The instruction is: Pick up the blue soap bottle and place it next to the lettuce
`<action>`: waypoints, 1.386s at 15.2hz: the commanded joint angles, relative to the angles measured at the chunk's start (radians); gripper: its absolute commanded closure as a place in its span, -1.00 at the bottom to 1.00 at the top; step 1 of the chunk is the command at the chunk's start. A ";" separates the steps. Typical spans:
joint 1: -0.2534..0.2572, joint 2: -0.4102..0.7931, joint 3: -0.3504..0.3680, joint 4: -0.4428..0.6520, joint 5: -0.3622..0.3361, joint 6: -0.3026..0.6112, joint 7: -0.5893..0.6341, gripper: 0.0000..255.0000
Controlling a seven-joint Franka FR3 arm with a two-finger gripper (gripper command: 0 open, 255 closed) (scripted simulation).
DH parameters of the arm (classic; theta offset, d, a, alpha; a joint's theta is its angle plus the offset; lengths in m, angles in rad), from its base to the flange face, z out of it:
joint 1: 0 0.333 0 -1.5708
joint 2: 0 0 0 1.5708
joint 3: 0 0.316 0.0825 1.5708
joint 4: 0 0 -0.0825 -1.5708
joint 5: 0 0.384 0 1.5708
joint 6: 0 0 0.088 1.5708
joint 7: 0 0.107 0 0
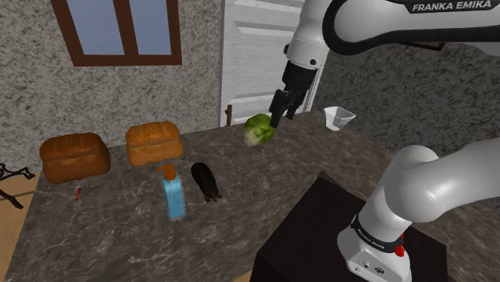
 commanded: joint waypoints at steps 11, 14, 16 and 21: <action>-0.025 0.337 0.270 -0.011 0.024 0.447 0.293 -1.00; -0.058 0.454 0.343 0.025 -0.032 0.545 0.396 -1.00; -0.086 0.539 0.391 0.058 -0.095 0.604 0.480 -1.00; -0.135 0.779 0.474 0.172 -0.372 0.703 0.763 -1.00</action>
